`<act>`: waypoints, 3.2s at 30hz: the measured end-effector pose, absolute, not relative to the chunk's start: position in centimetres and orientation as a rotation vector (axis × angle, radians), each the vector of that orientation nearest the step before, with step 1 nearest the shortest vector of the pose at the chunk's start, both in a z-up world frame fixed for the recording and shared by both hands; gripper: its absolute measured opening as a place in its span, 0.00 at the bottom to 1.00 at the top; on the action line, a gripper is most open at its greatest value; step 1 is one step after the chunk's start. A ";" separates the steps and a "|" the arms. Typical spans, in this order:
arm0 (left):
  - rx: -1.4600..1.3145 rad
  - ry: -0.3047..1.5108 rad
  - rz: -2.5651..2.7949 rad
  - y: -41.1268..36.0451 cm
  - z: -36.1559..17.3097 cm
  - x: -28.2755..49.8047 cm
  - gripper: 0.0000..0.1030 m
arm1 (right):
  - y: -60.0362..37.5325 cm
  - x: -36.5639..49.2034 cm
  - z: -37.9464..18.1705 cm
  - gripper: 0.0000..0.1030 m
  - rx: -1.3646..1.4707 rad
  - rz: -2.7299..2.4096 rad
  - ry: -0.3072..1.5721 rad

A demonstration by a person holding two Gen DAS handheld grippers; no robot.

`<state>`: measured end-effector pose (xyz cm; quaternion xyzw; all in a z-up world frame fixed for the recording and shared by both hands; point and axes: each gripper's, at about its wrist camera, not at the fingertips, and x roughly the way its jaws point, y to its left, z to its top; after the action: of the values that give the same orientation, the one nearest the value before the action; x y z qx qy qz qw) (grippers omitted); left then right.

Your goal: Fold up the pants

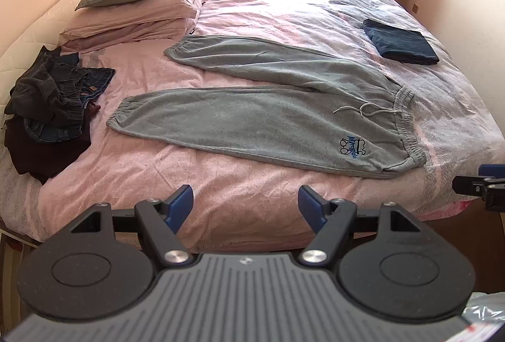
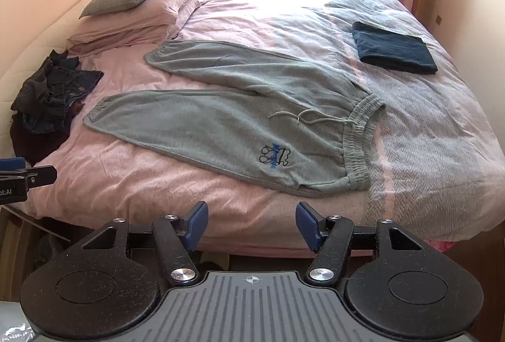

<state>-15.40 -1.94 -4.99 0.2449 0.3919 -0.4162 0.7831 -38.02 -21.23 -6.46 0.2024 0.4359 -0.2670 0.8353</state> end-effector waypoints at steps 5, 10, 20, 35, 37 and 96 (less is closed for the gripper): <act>0.527 0.850 -0.879 -2.1 -4.9 -15.5 0.69 | -21.6 -37.8 -6.6 0.57 0.426 -0.552 0.929; 0.540 0.839 -0.863 -2.5 -5.0 -15.3 0.73 | -22.3 -37.5 -7.0 0.57 0.437 -0.544 0.932; 0.548 0.823 -0.884 -5.7 -5.2 -13.0 0.78 | -25.2 -35.7 -7.7 0.57 0.468 -0.578 0.939; 0.596 0.804 -0.973 -13.6 -6.0 1.2 0.88 | -30.6 -25.3 -9.6 0.57 0.579 -0.658 0.901; 0.619 0.783 -0.994 -14.9 -5.8 3.7 0.91 | -31.3 -24.2 -9.8 0.57 0.597 -0.705 0.883; 1.393 0.477 -1.716 -65.3 -38.3 18.7 0.36 | -75.0 -12.6 -36.3 0.27 0.514 -0.513 1.073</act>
<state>18.66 -65.29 -38.29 0.5574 0.1907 -0.6865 0.4262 -12.62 -74.99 -36.34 0.2395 0.4997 -0.2387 0.7975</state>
